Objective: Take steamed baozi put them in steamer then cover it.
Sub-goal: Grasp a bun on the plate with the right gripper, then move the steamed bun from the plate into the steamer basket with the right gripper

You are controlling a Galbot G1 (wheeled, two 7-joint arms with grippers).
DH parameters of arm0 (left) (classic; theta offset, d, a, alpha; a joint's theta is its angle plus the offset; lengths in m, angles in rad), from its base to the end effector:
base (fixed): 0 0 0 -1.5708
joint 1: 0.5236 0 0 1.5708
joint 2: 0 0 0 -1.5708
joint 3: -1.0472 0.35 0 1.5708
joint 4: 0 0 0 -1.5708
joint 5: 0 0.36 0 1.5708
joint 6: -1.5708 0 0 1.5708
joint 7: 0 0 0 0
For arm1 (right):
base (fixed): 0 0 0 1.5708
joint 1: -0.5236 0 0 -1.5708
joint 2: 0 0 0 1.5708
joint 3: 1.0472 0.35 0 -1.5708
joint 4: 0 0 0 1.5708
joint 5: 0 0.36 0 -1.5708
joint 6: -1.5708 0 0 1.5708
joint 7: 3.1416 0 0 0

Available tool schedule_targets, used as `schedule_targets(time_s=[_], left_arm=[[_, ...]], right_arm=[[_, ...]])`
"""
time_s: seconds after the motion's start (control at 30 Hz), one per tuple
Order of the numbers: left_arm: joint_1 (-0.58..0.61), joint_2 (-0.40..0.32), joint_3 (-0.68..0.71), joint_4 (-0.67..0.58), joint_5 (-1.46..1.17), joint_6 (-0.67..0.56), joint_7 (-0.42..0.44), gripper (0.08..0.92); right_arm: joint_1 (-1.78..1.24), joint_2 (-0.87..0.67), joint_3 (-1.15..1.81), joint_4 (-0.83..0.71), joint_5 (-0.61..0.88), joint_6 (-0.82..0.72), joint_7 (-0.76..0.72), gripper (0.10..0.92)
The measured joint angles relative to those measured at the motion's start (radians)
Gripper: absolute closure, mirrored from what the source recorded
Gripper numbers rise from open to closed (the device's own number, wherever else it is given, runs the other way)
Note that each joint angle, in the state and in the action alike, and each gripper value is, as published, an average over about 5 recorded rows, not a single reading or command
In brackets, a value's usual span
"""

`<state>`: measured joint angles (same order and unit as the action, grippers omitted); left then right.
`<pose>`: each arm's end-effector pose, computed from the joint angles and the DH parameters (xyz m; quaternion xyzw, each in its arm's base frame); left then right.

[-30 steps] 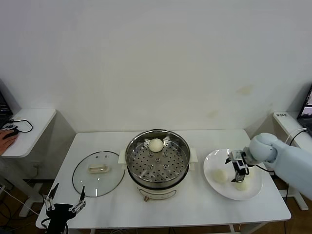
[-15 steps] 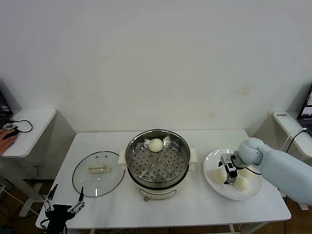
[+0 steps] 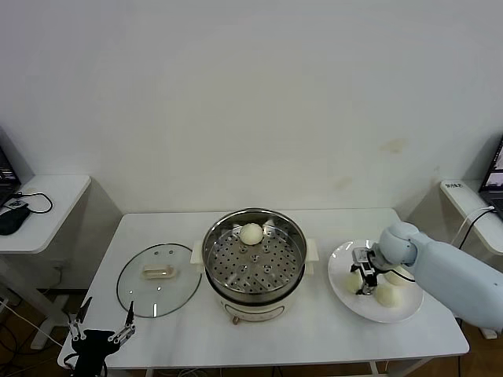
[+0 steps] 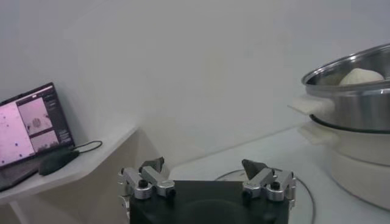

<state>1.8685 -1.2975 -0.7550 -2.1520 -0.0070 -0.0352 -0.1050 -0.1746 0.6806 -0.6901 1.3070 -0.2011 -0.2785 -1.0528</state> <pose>0.1058 0.1076 -0.3016 0.0489 -0.9799 -0.1779 0.0758 0.4859 -0.1401 -0.2492 0.4892 -0.5416 0.5423 0.4163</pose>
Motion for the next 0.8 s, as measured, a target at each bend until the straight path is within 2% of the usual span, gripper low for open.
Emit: schedule_targets(time_s=[0.43,0.8], left_arm=[[0.004,0.008,0.001,-0.017,-0.001,0.0,0.0,0.177],[-0.005,0.014,0.012,-0.03,-0.001,0.002,0.0,0.177]], right_arm=[[0.145,-0.063,-0.071,0.068,0.066,-0.029,-0.041,0.384],[0.494,-0.078,-0.257,0.201,0.259,-0.095,-0.023,0.366]])
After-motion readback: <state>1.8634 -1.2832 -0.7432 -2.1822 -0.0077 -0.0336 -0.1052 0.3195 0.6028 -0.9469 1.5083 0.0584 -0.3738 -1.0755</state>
